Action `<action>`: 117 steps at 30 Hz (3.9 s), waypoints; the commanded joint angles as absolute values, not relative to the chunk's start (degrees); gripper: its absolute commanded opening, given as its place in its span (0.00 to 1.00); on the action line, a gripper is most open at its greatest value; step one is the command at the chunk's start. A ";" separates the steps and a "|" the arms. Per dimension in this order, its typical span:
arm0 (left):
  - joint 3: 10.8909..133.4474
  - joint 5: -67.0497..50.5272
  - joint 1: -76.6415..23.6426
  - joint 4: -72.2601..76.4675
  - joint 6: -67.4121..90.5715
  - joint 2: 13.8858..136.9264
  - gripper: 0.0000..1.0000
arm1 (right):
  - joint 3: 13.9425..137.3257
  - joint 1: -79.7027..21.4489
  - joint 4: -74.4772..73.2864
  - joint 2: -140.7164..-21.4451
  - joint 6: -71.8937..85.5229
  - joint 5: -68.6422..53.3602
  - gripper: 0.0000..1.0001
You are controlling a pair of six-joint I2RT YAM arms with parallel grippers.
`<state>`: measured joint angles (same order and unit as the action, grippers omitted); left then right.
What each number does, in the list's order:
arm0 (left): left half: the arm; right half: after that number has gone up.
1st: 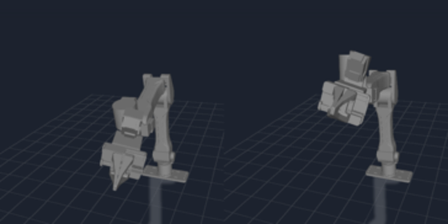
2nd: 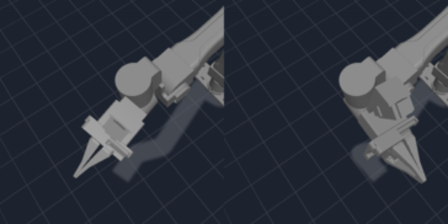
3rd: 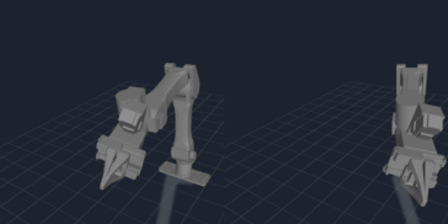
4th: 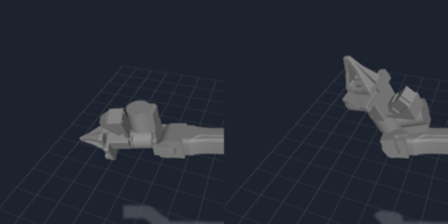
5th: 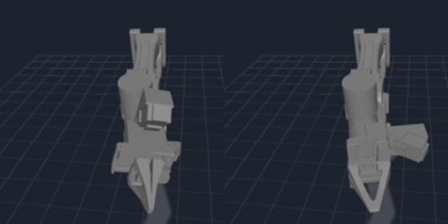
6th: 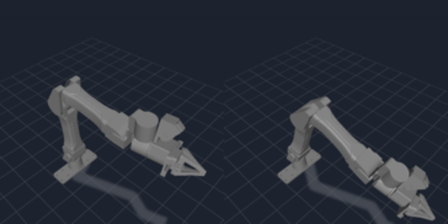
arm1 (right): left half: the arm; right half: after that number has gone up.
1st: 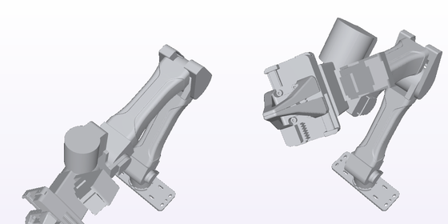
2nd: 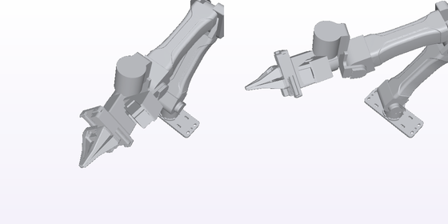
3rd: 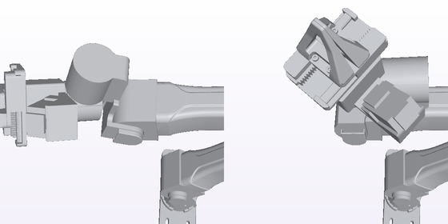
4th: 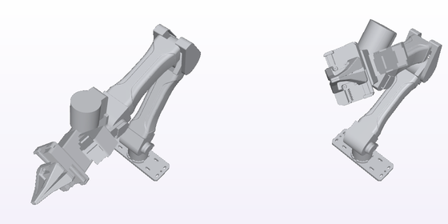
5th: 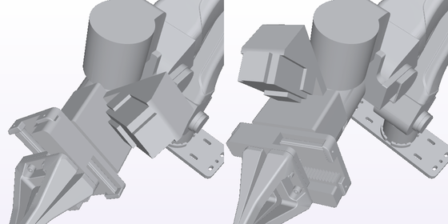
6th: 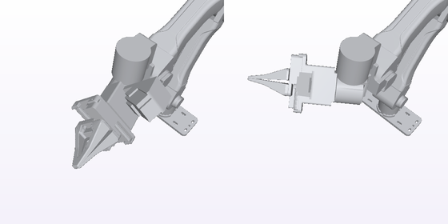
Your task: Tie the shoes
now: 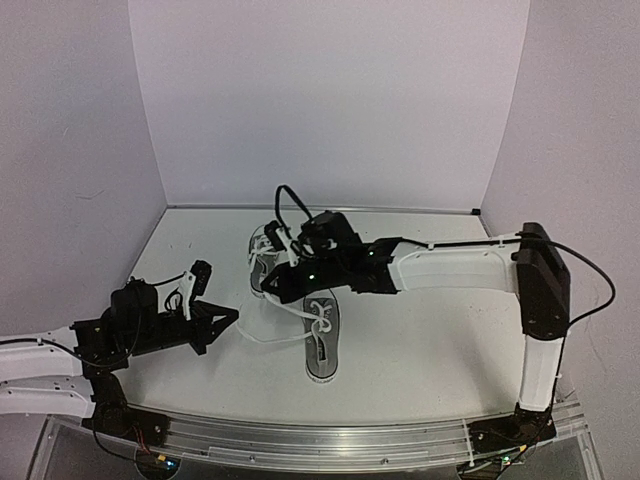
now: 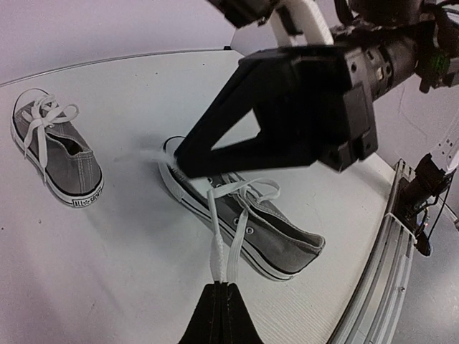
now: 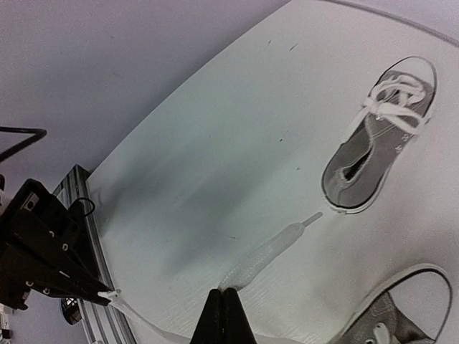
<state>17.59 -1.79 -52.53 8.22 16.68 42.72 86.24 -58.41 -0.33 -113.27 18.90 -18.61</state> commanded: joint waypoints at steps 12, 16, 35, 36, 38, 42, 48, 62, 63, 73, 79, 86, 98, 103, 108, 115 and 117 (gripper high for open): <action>15.46 -0.73 -52.29 12.08 19.96 39.62 0.00 | 84.16 -58.34 -3.57 -105.30 18.93 -15.40 0.54; 18.40 -1.20 -52.30 13.55 18.18 46.00 0.00 | 76.64 -54.62 -5.94 -101.06 19.63 -13.84 0.51; 37.07 -6.59 -52.09 15.06 14.15 74.68 0.00 | 67.00 -49.73 -9.78 -104.70 17.01 -22.19 0.39; 37.64 -6.75 -52.05 15.04 14.10 75.31 0.00 | 67.11 -49.77 -9.66 -104.95 16.78 -22.76 0.38; 38.71 -7.17 -51.89 14.83 13.99 76.69 0.00 | 67.43 -49.81 -9.62 -105.39 16.33 -24.01 0.36; 40.59 -7.52 -51.39 13.51 13.63 78.40 0.00 | 67.84 -49.79 -9.58 -106.06 15.29 -26.25 0.27; 40.85 -7.69 -50.00 12.23 12.92 77.65 0.00 | 68.02 -49.81 -9.37 -105.69 13.83 -27.85 0.07; 48.27 -23.90 -45.25 12.45 10.33 89.06 0.00 | 67.49 -50.28 -6.17 -102.00 7.63 -29.97 0.00; 49.52 -24.72 -45.03 11.92 9.71 90.18 0.00 | 67.42 -50.29 -6.02 -101.88 7.41 -29.91 0.00; 57.34 -31.20 -44.46 13.54 7.24 101.50 0.00 | 66.98 -50.80 -5.19 -100.91 5.29 -29.53 0.00; 55.83 -36.04 -44.50 11.79 3.85 102.64 0.00 | 66.55 -50.79 -4.93 -100.18 5.01 -28.24 0.00; 51.31 -44.44 -44.50 13.05 2.28 101.92 0.00 | 66.28 -50.77 -4.75 -100.45 5.19 -26.99 0.00; 48.39 -51.97 -44.55 14.23 1.09 99.88 0.00 | 66.91 -50.79 -4.75 -101.83 5.75 -26.79 0.00; 48.36 -56.02 -44.75 15.85 1.05 99.87 0.00 | 67.07 -50.79 -4.83 -102.04 5.82 -26.35 0.00; 48.89 -59.17 -45.05 15.77 0.59 100.79 0.00 | 67.37 -50.74 -4.83 -102.27 6.02 -25.58 0.01; 49.71 -62.17 -45.88 11.71 -3.15 101.18 0.00 | 67.76 -50.73 -4.83 -103.01 6.55 -25.14 0.02; 50.04 -59.45 -45.88 12.15 -2.26 101.80 0.00 | 67.87 -50.74 -4.76 -102.96 6.60 -25.89 0.05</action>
